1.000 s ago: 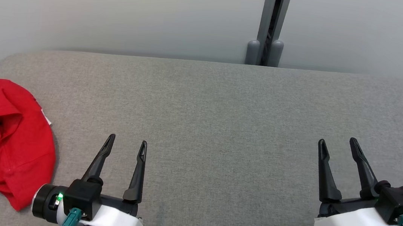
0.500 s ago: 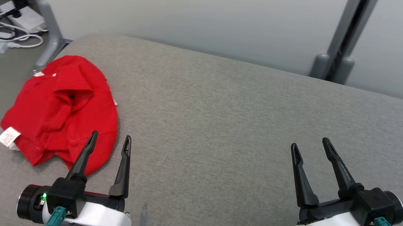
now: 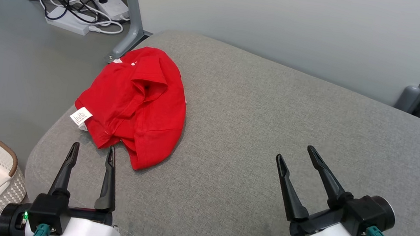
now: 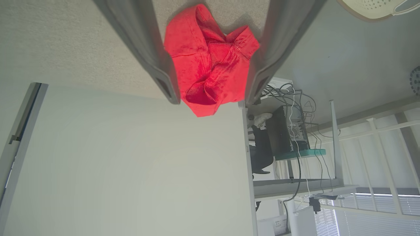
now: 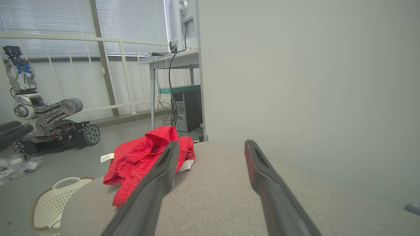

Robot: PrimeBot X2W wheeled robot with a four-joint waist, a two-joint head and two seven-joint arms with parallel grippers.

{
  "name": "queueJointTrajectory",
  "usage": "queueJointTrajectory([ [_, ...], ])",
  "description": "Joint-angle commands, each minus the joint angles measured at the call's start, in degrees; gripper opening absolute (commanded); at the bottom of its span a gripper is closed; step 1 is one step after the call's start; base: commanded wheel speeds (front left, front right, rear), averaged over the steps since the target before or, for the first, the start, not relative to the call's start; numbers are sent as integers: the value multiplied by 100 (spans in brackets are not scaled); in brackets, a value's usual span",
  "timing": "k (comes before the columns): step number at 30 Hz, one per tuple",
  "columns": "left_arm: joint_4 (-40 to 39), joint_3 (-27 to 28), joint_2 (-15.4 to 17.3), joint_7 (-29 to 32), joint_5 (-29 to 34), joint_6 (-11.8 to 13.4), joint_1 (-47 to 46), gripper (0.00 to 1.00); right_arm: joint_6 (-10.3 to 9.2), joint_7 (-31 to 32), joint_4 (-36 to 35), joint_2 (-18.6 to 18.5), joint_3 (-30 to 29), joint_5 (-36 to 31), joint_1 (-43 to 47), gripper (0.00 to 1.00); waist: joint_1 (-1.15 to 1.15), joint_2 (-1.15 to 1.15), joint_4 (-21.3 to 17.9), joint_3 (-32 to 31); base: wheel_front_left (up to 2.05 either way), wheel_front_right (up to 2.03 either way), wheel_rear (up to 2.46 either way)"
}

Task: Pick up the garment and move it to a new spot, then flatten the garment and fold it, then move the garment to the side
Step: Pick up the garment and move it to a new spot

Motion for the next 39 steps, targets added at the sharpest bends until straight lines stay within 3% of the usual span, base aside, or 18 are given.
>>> queueJointTrajectory([
  [1, -60, 24, 9, -17, 53, 31, 37, 100, -4, -15, 48, -41, 52, 30, -85, 100, 0, 0, 64, 81, 0, 0, 0],
  [13, -203, -1, 13, -17, -29, 205, 78, 100, -4, -14, 302, -88, 311, 160, -370, 100, 0, 0, 122, 174, 0, 0, 0],
  [25, 196, 37, 11, -17, 44, -14, -110, 100, -3, -14, 188, -83, 11, 10, -174, 100, 0, 0, 67, 290, 0, 0, 0],
  [39, 1072, 636, 80, -16, 103, -321, -1535, 100, -4, -14, -161, -606, -16, -230, -711, 100, 0, 0, -785, 1757, 0, 0, 0],
])
